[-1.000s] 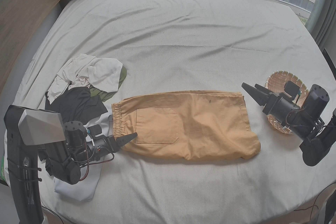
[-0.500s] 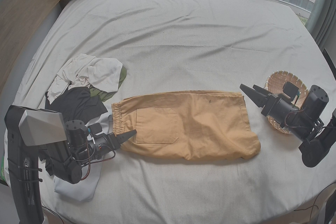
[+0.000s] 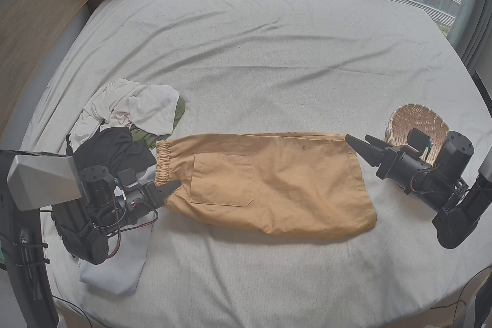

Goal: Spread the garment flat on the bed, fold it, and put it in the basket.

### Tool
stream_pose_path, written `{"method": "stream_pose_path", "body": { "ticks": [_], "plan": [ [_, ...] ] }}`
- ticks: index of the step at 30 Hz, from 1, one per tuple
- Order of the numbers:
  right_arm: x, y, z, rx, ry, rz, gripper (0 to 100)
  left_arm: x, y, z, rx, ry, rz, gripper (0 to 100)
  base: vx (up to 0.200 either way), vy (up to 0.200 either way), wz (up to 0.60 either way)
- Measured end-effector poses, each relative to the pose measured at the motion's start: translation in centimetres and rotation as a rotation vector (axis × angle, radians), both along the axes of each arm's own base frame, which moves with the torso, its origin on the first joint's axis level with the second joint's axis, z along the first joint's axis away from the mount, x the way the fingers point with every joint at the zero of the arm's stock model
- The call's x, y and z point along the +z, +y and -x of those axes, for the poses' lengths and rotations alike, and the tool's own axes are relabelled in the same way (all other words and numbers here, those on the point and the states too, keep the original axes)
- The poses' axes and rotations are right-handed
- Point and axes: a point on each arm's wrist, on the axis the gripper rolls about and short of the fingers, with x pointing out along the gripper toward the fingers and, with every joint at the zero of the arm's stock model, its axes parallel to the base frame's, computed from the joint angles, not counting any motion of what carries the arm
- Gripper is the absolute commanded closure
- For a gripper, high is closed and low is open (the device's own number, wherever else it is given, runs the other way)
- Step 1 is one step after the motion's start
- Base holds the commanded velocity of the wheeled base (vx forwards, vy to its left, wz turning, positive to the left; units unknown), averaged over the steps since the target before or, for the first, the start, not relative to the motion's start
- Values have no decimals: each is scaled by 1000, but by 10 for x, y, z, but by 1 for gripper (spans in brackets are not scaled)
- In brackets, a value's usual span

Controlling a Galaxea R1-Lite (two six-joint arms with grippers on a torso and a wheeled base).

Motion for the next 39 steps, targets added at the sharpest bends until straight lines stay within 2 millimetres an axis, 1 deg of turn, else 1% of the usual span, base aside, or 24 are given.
{"method": "stream_pose_path", "body": {
  "ticks": [3, 8, 16, 19, 24, 26, 28, 39],
  "plan": [
    [-2, 0, 0, 0, 7, 2, 0, 9, 5, 8, 6, -2, 6, 100, 0, 0, 0],
    [-3, 0, -1, -1, 12, 3, 0, 17, 17, 16, 28, -6, 9, 100, 0, 0, 0],
    [-4, 0, -1, 1, 15, 4, 0, 28, 34, 30, -21, -11, 28, 100, 0, 0, 0],
    [-4, 1, 0, 4, 15, 4, 0, 30, 37, 31, -14, -15, 29, 100, 0, 0, 0],
    [-4, 2, 0, 8, 15, 4, 0, 33, 37, 33, -15, -22, 28, 100, 0, 0, 0],
    [-4, 3, 0, 9, 16, 4, 0, 34, 36, 33, -20, -25, 27, 100, 0, 0, 0],
    [-4, 3, 0, 9, 15, 4, 0, 35, 30, 34, -38, -30, 25, 100, 0, 0, 0],
    [-4, 3, 0, 11, 15, 4, 0, 31, -15, 46, -203, -92, -69, 100, 0, 0, 0]
  ]
}}
